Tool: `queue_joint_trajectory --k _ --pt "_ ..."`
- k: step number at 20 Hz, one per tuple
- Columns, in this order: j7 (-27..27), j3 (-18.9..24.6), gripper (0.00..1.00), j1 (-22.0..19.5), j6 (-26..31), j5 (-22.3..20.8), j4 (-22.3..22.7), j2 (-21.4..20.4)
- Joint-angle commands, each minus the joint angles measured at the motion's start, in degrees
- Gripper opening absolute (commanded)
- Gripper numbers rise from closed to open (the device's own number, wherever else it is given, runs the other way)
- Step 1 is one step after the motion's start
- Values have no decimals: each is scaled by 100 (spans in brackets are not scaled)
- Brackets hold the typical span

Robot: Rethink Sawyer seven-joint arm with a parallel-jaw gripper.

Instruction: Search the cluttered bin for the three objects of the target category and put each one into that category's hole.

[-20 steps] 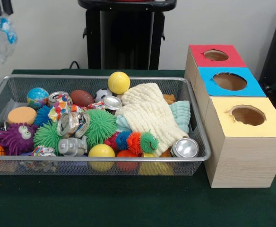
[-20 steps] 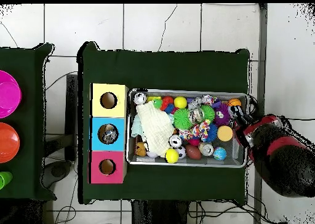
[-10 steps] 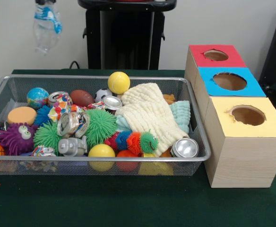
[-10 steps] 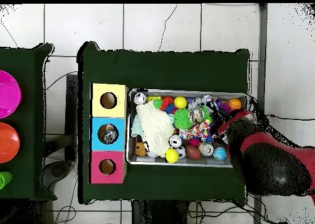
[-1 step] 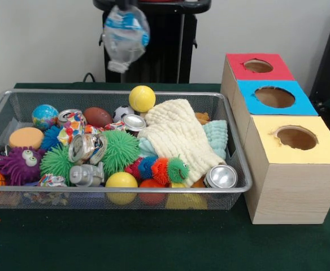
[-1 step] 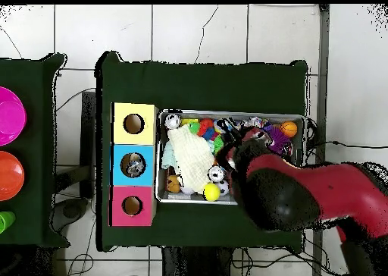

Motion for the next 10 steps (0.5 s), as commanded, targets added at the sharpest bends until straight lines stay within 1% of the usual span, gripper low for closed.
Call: queue_joint_trajectory --k 1,5,10 --pt "1683 -1287 0 925 -324 -591 277 -42" --pt "1976 -2025 0 1598 -361 -784 167 85" --pt "2126 -2626 0 2195 -621 -739 254 104"
